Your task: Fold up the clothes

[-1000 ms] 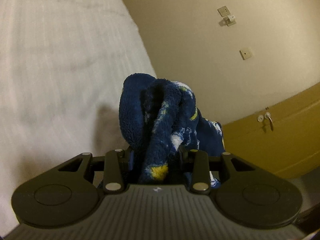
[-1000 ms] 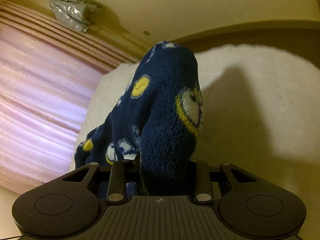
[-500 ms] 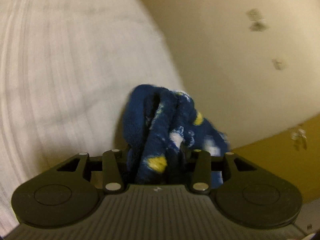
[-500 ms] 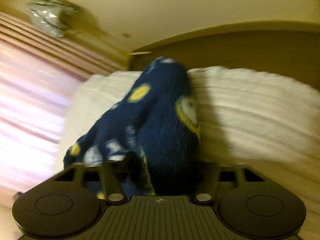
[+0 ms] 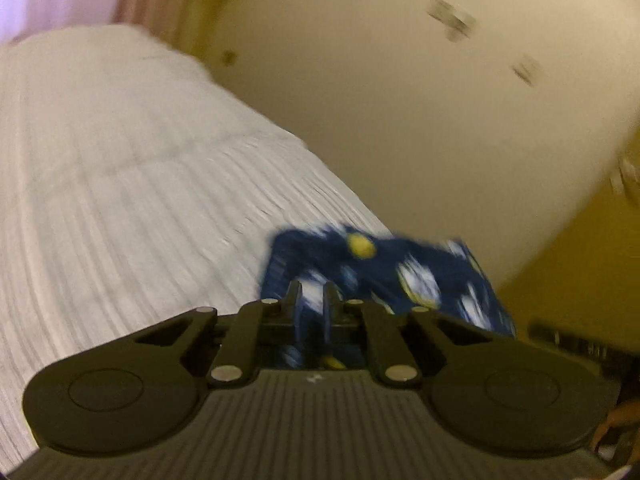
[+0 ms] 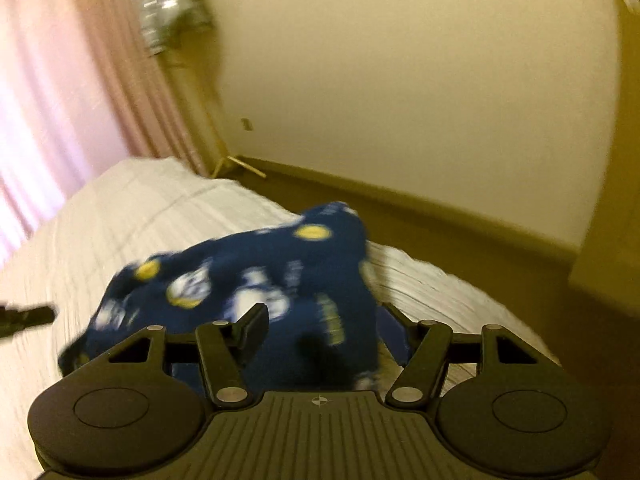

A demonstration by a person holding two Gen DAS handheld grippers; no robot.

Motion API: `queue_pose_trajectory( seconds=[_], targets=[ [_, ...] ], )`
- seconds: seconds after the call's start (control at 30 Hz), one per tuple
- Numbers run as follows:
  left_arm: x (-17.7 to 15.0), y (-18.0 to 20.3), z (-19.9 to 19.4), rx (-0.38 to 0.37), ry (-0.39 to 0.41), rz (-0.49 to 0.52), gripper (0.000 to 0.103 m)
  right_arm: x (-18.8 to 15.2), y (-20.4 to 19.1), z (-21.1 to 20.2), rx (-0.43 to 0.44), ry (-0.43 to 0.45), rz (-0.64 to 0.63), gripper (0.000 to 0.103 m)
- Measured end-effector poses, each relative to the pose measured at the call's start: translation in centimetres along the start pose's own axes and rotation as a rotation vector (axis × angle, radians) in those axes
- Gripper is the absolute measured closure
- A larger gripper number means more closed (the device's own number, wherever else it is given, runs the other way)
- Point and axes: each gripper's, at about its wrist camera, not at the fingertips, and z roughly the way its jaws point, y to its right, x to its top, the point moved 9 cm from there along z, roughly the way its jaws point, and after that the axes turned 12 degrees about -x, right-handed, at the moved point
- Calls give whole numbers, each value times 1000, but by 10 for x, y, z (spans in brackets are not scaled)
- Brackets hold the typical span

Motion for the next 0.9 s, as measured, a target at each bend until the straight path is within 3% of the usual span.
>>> queue_pose_trajectory(
  seconds=[0.07, 0.17, 0.27, 0.5, 0.6, 0.67, 0.77, 0.9],
  targets=[
    [-18, 4, 10, 32, -35, 52, 96, -9, -14, -8, -24, 33, -61, 53],
    [-46, -13, 30, 89, -70, 53, 96, -30, -22, 8, -60, 23, -97, 53],
    [-65, -29, 37, 94, -45, 31, 94, -57, -18, 33, -67, -21, -132, 53],
    [-59, -22, 10, 67, 28, 22, 96, -50, -13, 15, -83, -19, -131, 53],
    [-61, -9, -3, 39, 54, 27, 96, -62, -20, 11, -80, -30, -159, 53],
    [-69, -1, -6, 25, 29, 36, 95, -70, -25, 8, -78, -37, -177, 53],
    [-94, -6, 9, 61, -59, 23, 95, -83, -31, 3, -75, -48, -205, 53],
    [-105, -15, 11, 78, -64, -47, 95, -87, -34, -4, -71, -40, -228, 53]
  ],
)
